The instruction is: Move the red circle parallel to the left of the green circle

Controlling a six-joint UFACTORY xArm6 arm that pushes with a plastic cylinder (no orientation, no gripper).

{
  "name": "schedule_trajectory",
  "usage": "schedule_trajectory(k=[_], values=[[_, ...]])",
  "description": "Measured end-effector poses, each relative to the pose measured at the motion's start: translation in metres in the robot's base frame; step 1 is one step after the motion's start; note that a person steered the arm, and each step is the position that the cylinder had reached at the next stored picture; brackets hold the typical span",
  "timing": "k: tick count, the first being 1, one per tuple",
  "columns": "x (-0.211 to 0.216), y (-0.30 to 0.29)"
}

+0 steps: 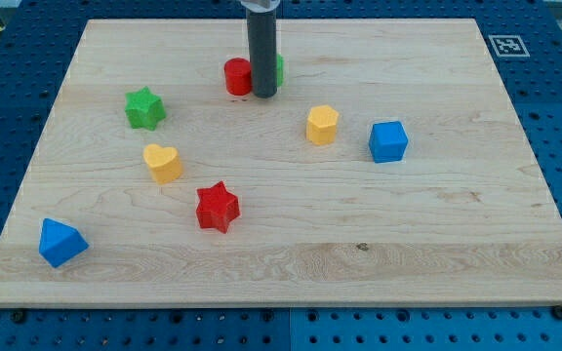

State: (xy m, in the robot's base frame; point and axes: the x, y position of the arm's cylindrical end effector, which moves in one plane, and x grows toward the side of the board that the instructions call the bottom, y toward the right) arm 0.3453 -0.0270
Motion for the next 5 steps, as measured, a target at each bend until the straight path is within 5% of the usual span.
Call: schedule_trajectory(k=[5], values=[[0.002, -0.062]])
